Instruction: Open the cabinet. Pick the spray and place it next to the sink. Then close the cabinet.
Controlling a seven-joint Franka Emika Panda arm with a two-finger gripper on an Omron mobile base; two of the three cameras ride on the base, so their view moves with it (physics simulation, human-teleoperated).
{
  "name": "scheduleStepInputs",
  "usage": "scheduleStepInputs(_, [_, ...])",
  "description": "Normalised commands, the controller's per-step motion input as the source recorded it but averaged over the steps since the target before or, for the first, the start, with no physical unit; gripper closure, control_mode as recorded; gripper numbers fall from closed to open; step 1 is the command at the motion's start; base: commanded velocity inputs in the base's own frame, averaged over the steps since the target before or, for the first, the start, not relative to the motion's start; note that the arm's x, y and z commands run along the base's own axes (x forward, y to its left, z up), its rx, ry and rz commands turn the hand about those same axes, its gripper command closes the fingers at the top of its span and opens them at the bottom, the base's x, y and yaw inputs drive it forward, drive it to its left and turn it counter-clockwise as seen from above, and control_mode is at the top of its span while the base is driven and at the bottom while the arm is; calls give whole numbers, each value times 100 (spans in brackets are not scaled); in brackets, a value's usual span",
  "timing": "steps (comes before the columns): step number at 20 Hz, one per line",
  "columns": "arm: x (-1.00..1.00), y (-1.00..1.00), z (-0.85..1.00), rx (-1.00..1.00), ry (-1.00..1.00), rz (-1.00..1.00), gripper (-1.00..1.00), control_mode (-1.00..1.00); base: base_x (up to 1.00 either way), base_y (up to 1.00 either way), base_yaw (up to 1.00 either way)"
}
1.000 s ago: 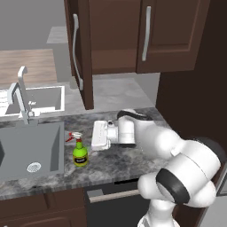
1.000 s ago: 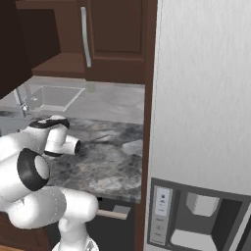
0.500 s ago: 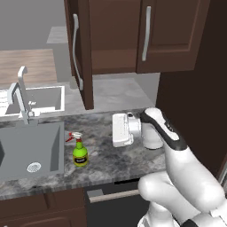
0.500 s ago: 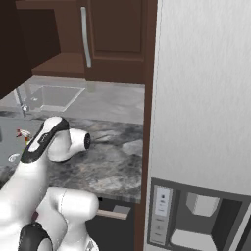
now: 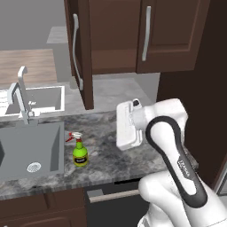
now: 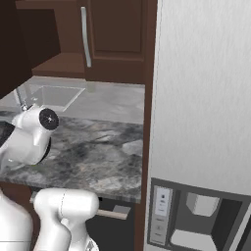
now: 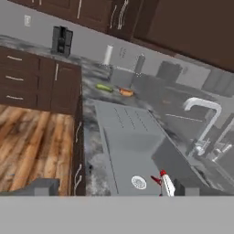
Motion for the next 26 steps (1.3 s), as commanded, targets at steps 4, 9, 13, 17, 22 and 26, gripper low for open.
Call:
scheduleStepInputs(4, [-95,-1,74,-53,-26,0,-100,-100,0,0,0])
scheduleStepInputs(9, [-67,-3,93,-51,-27,0,-100,-100,0,0,0])
scheduleStepInputs(13, [-60,37,68,-46,-32,0,-100,-100,0,0,0])
scheduleStepInputs(17, [-28,48,25,-47,-31,0,-100,-100,0,0,0])
scheduleStepInputs(22, [35,58,0,-45,-22,0,-100,-100,0,0,0])
scheduleStepInputs(26, [75,59,0,-35,-19,0,-100,-100,0,0,0])
